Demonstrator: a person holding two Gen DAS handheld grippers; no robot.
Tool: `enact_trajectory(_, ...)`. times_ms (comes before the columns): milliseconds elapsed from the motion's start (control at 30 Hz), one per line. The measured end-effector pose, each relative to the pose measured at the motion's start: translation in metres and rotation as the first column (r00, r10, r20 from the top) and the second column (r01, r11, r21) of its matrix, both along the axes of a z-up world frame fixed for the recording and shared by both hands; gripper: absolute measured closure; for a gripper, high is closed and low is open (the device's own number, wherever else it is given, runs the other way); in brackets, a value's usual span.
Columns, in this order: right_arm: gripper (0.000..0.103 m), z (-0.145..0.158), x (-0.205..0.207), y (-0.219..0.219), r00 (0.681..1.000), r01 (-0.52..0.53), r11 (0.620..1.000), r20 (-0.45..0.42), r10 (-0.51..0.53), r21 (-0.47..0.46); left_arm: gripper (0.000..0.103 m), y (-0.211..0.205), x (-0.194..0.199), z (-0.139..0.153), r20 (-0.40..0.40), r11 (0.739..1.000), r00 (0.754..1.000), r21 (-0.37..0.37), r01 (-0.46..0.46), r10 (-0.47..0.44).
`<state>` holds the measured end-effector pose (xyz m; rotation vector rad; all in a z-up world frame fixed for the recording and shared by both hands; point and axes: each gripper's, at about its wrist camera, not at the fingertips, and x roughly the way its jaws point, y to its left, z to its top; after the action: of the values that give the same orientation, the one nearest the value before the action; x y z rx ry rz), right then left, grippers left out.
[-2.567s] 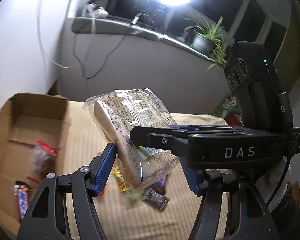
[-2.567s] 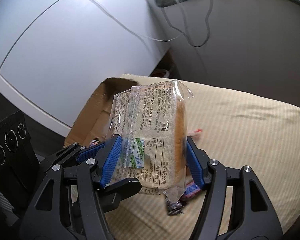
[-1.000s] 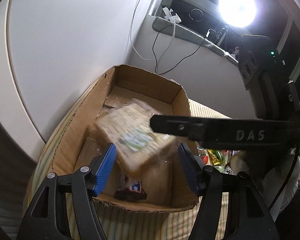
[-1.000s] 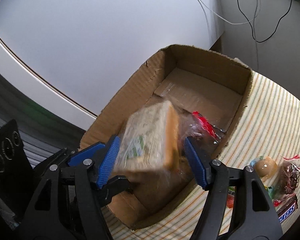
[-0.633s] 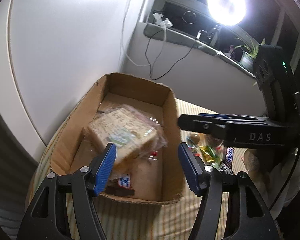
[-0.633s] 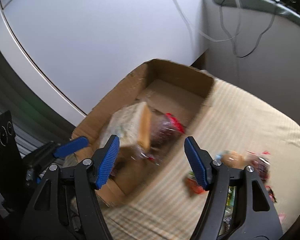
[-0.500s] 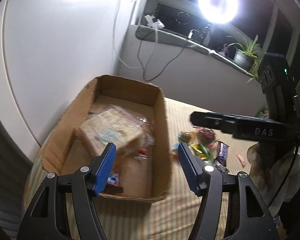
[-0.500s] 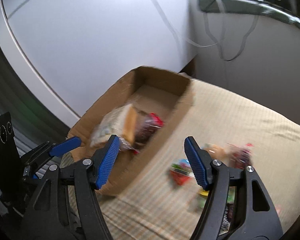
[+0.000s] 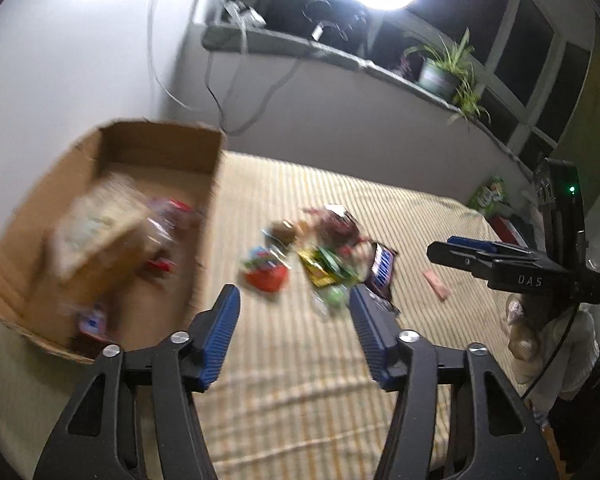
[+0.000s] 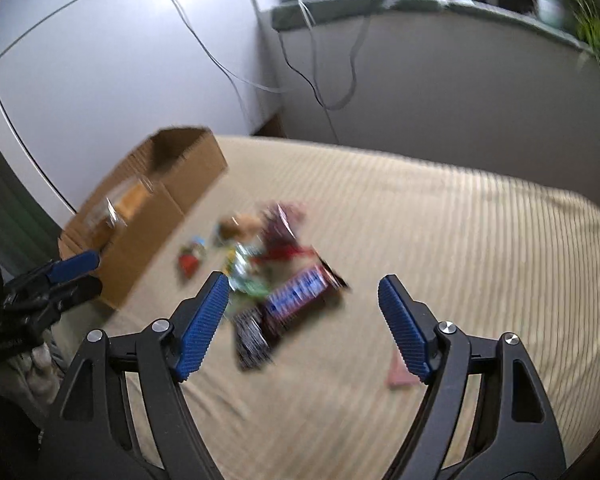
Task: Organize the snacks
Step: 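Grasp the pink candy with right tool while left tool grasps the black-wrapped candy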
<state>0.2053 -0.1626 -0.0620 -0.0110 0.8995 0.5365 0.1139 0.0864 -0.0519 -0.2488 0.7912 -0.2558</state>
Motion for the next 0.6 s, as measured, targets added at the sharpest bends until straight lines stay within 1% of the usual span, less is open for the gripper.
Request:
enact_trajectory(100, 0.026, -0.015, -0.001, -0.022, 0.999, 0.030, 1.000, -0.045, -0.030, 0.001, 0.051, -0.018, 0.005, -0.007, -0.030, 0.999, 0.998, -0.001, 0.049, -0.049)
enact_trajectory(167, 0.029, -0.022, 0.000, -0.030, 0.997, 0.057, 0.998, -0.054, -0.058, -0.010, 0.051, -0.033, 0.006, -0.010, -0.044, 0.996, 0.995, 0.003, 0.087, -0.087)
enact_trajectory(233, 0.036, -0.029, -0.002, -0.035, 0.996, 0.065, 0.997, -0.061, -0.067, -0.037, 0.051, -0.046, 0.008, -0.014, -0.059, 0.993, 0.992, 0.002, 0.115, -0.115)
enact_trajectory(333, 0.046, -0.037, -0.004, -0.036, 0.997, 0.045, 0.995, -0.062, -0.051, -0.094, 0.051, -0.060, 0.014, -0.021, -0.087, 0.989, 0.985, -0.004, 0.148, -0.148)
enact_trajectory(433, 0.046, -0.043, -0.009, -0.035, 0.998, 0.027, 0.990, -0.051, -0.034, -0.138, 0.051, -0.073, 0.022, -0.029, -0.126, 0.985, 0.976, -0.028, 0.173, -0.175)
enact_trajectory(500, 0.047, -0.048, -0.009, -0.034, 0.998, 0.021, 0.988, -0.053, -0.030, -0.152, 0.051, -0.082, 0.027, -0.035, -0.151, 0.983, 0.971, -0.038, 0.182, -0.186)
enact_trajectory(533, 0.054, -0.050, -0.008, -0.034, 0.998, 0.021, 0.987, -0.056, -0.030, -0.157, 0.051, -0.085, 0.028, -0.038, -0.159, 0.982, 0.969, -0.041, 0.186, -0.190)
enact_trajectory(600, 0.060, -0.053, -0.005, -0.036, 0.997, 0.022, 0.988, -0.073, -0.033, -0.155, 0.051, -0.092, 0.033, -0.040, -0.171, 0.982, 0.967, -0.032, 0.185, -0.188)
